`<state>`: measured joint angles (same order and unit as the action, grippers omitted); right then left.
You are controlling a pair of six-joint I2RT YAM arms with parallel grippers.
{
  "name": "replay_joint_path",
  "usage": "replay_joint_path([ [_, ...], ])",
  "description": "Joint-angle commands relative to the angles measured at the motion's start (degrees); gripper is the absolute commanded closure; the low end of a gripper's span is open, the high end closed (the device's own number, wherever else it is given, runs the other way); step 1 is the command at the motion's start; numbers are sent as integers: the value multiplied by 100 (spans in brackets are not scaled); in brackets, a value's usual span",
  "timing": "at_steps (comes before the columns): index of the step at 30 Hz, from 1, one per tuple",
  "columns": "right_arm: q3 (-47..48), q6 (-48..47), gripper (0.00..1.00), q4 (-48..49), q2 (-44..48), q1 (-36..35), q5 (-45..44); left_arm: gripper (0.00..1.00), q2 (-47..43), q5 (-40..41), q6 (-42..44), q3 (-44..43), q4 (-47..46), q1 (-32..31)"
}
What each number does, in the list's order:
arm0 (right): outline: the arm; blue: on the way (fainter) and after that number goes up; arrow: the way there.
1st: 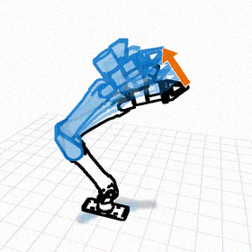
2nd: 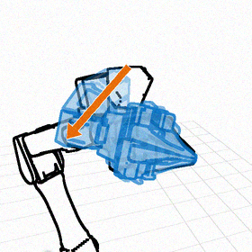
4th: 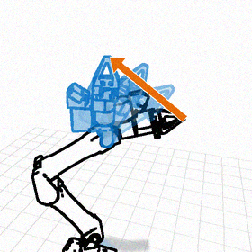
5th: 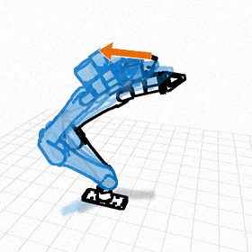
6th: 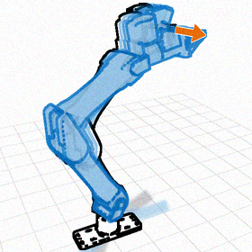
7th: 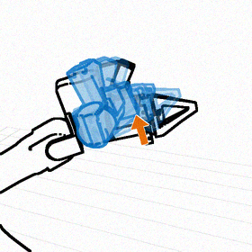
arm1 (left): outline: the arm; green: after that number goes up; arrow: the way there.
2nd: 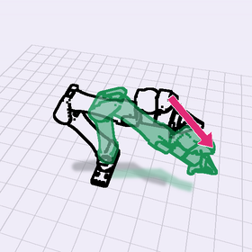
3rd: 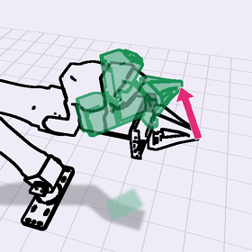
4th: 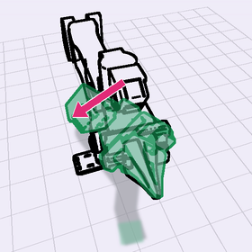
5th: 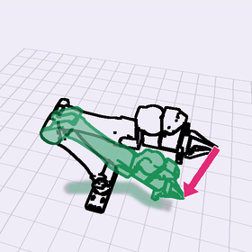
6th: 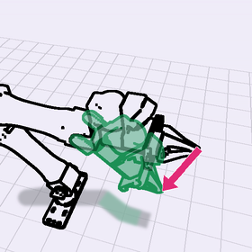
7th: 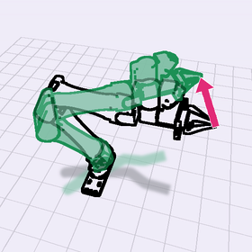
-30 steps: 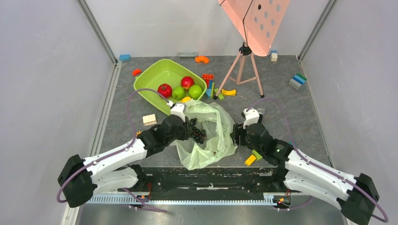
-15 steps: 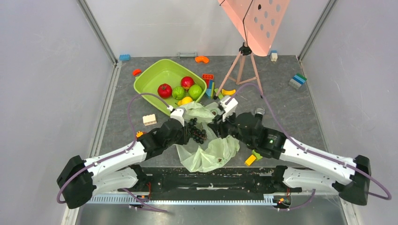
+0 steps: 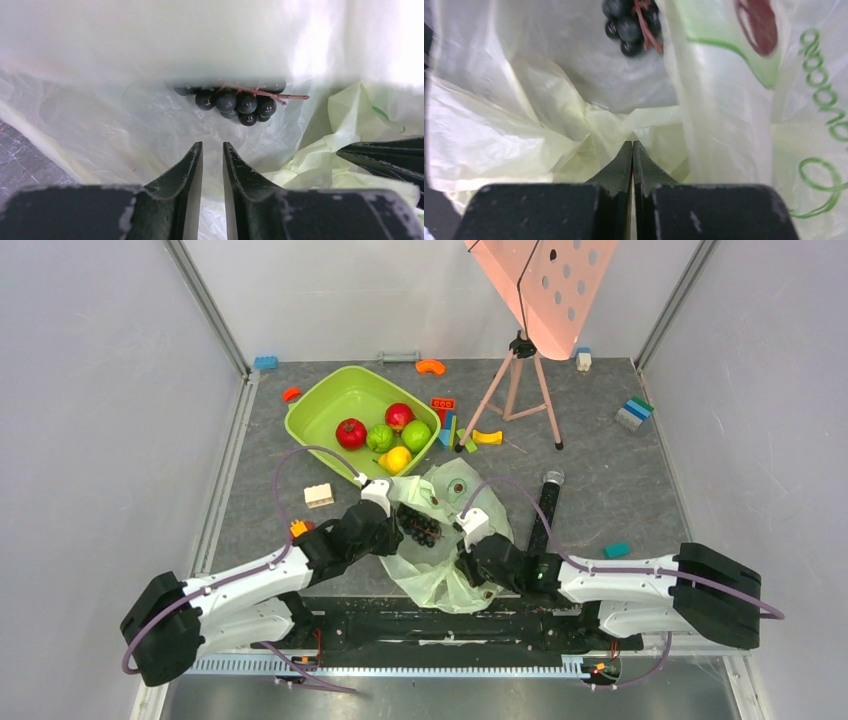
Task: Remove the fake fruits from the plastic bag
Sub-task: Adjust the plastic bag at the center of the board.
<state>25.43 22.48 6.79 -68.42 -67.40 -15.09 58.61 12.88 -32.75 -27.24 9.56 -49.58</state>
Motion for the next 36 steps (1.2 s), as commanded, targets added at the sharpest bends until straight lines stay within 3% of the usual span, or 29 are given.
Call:
replay_joint_path([
  [1,-583,514,100,898,114,-245,-355,73,-181,-106,-304,143,-289,3],
  [14,-1084,1157,99,1386,-495,-1092,-1431,76,-654,-772,-241,367,-811,-66],
  [16,-954,1167,85,1295,-354,-1092,-1502,76,-694,-758,-228,378,-814,-87],
  [24,-25,1310,61,384,25,-977,-1995,77,-746,-835,-248,474,-902,-144],
  [30,142,1560,51,409,116,-530,-1905,80,-806,-890,-239,549,-935,-222],
  [36,103,1619,51,667,1,-41,-1403,82,-1174,-1107,-319,487,-939,-548],
])
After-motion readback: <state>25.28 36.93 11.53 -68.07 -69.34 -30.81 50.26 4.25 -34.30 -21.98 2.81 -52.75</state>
